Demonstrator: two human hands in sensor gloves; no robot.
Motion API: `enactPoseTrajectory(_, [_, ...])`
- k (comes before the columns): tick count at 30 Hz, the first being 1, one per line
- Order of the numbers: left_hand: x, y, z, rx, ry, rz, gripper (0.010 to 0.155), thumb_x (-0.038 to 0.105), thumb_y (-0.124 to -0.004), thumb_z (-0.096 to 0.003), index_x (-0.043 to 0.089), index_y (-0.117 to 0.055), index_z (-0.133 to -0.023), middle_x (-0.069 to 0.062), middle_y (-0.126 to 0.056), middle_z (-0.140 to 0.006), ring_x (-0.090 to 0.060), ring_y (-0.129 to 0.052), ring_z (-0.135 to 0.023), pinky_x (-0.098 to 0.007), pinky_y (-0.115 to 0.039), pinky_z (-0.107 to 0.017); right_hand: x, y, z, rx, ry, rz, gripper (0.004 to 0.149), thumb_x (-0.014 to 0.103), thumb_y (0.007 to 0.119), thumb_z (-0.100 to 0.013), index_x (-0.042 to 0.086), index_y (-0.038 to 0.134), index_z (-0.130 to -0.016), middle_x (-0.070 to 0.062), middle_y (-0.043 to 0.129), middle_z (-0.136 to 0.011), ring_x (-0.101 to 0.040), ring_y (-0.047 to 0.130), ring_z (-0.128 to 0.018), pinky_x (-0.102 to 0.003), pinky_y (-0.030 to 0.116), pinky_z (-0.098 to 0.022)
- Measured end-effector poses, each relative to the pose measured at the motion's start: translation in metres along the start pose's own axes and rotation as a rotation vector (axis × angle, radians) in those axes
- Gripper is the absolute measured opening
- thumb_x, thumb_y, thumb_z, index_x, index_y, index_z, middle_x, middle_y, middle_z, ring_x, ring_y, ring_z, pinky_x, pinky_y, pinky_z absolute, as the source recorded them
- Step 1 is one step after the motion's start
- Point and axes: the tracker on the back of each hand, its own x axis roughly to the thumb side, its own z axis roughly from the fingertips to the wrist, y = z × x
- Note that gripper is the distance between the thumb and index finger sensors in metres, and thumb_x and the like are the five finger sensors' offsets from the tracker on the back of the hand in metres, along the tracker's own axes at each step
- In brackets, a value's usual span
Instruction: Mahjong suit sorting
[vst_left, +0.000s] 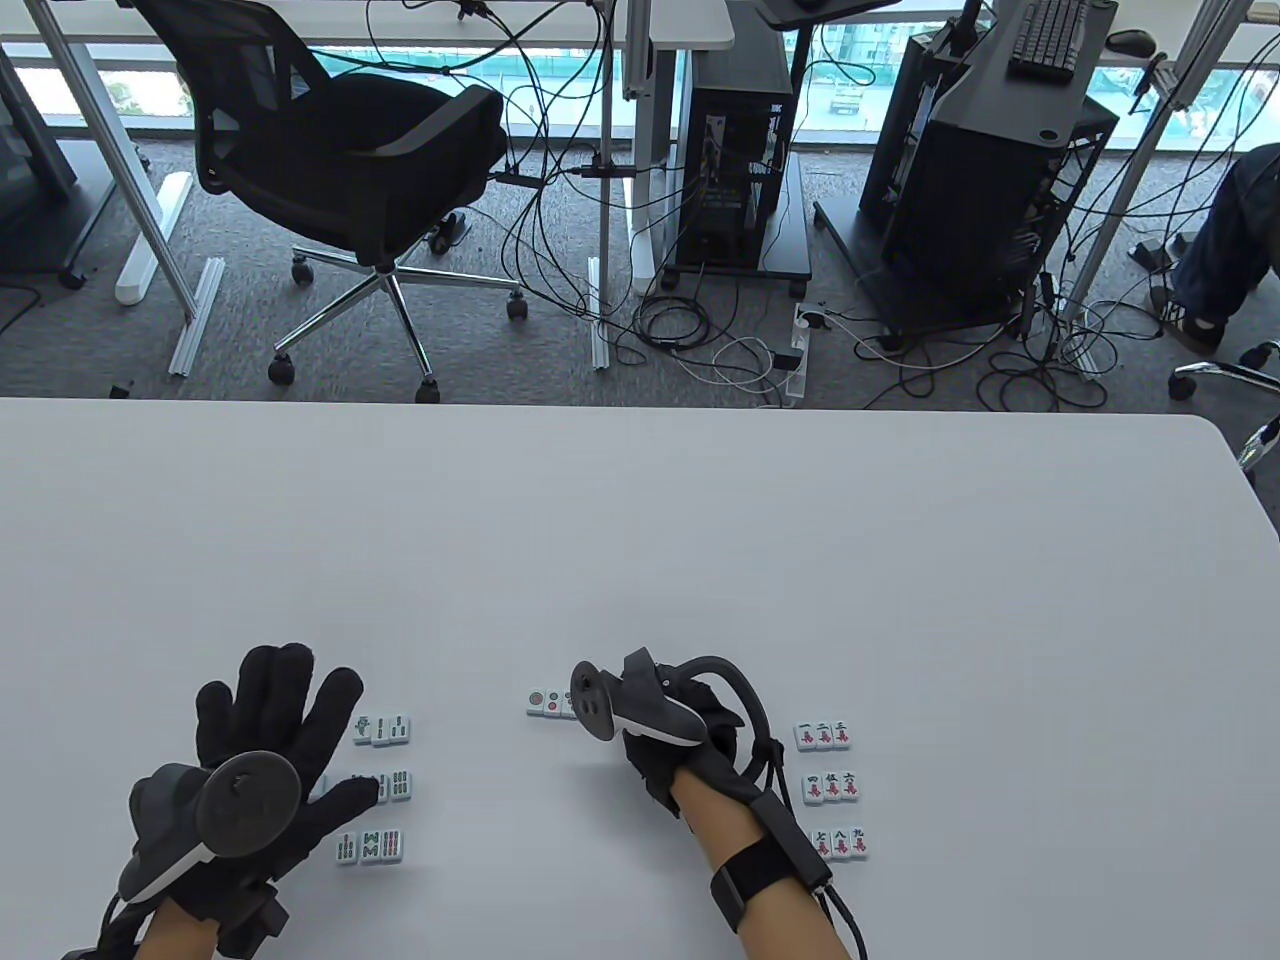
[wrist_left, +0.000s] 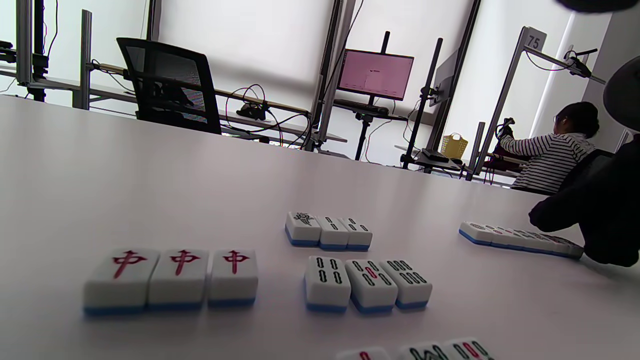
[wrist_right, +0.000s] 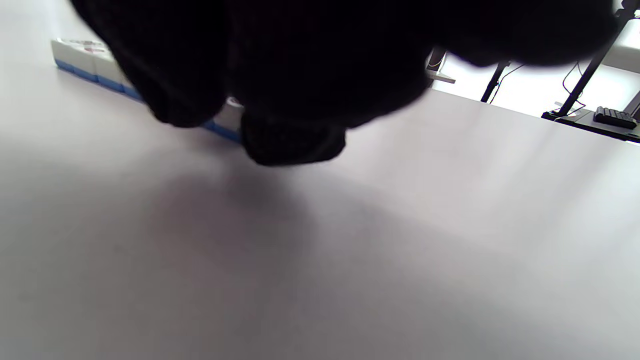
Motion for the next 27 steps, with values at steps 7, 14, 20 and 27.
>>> enactPoseTrajectory(7, [0.000,0.000,0.000,-0.002,0.001,-0.002,0.089,0.076,-0.060,-0.0354,0.043,-0.020,-0.108,0.013,0.010,-0.110,-0.019,0.009,-0.111,-0.060,-0.001,-0.076,-0.030,-0.013,0.037,0.049,0.011,0.029,0.065,0.037,0.083,-0.038,0.009,0.067,-0.094,-0.004,0.098,-0.049,-0.011,0.092,-0.015,-0.027,0.084,-0.010])
enactPoseTrajectory(14, [0.000,-0.001,0.000,-0.009,0.006,-0.008,0.089,0.076,-0.060,-0.0355,0.043,-0.020,-0.108,0.014,0.010,-0.110,-0.019,0.009,-0.111,-0.060,-0.001,-0.076,-0.056,0.002,0.069,0.174,0.004,0.051,0.063,0.037,0.084,-0.037,0.009,0.070,-0.092,-0.003,0.098,-0.042,-0.008,0.089,-0.010,-0.025,0.082,-0.006])
enactPoseTrajectory(20, [0.001,-0.001,0.000,-0.018,0.008,-0.014,0.089,0.076,-0.060,-0.0352,0.043,-0.020,-0.108,0.014,0.010,-0.110,-0.019,0.010,-0.111,-0.060,-0.001,-0.076,-0.052,0.026,0.079,0.198,-0.014,0.159,0.068,0.038,0.086,-0.035,0.012,0.067,-0.095,-0.002,0.097,-0.043,-0.007,0.089,-0.011,-0.025,0.082,-0.007])
enactPoseTrajectory(27, [0.002,-0.002,-0.001,-0.028,0.012,-0.013,0.089,0.076,-0.060,-0.0354,0.043,-0.020,-0.108,0.013,0.010,-0.110,-0.019,0.010,-0.111,-0.059,-0.001,-0.076,-0.042,0.035,0.075,0.133,-0.024,0.215,0.060,0.035,0.087,-0.034,0.007,0.075,-0.086,-0.001,0.097,-0.036,-0.007,0.087,-0.007,-0.025,0.081,-0.004])
